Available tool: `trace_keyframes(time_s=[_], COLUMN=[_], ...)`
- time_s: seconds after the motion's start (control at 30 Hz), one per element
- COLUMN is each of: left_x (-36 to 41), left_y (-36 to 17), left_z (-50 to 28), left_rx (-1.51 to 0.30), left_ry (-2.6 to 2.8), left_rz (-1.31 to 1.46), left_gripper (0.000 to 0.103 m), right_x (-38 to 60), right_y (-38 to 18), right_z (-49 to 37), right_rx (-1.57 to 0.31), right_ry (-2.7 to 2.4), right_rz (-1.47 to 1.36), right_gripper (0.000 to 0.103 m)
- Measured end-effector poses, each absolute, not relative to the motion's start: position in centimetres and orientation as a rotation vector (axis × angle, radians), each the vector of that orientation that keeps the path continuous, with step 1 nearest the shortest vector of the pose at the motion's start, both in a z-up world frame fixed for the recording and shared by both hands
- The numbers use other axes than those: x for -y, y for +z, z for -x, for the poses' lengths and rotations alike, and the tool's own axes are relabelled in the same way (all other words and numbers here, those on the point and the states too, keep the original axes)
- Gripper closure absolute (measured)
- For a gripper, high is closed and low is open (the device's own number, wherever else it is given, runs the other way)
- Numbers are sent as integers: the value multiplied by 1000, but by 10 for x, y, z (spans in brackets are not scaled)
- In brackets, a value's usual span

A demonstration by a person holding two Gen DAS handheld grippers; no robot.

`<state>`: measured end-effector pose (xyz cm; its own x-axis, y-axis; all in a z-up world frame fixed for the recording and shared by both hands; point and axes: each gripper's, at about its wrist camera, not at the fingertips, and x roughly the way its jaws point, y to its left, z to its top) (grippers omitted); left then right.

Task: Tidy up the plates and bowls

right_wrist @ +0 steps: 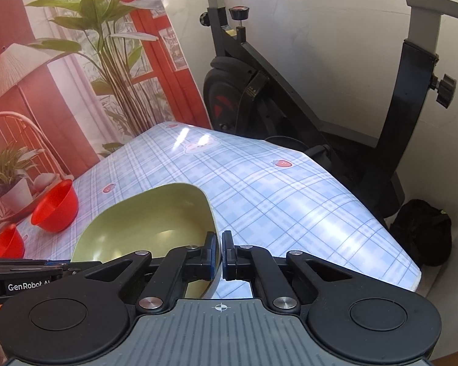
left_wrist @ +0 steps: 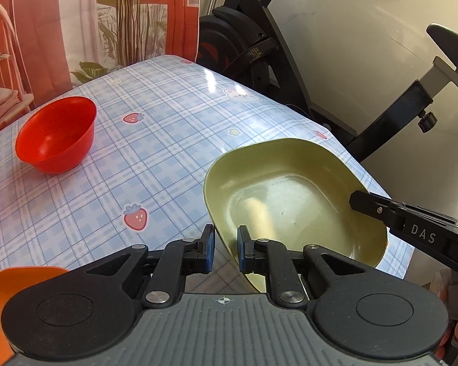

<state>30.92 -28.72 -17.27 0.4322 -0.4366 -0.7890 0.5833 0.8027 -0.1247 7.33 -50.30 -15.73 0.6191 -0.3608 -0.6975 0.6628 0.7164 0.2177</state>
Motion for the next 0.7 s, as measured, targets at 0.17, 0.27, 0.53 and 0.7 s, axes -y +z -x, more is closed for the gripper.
trace_keyframes(time_s=[0.17,0.27,0.53,0.7], left_x=[250,224,170,138], left_y=[-151,-139,-125,-126], left_z=[-306,-304,-297,-301], left_rx=[-897,-877,-847,-857], left_ry=[-631,-622,-557,-523], left_rz=[-182,-176,-197,-191], left_gripper=[87,87,87,87], right_x=[472,449,385,350], right_y=[-146,-138,-128,-133], right_z=[-84,-93,-121,-138], right_rx=[-674,-678,-711,-757], right_ry=[-559,-516,-397,-329], right_rz=[-505,-511,-494,-479], right_gripper=[99,99,98,98])
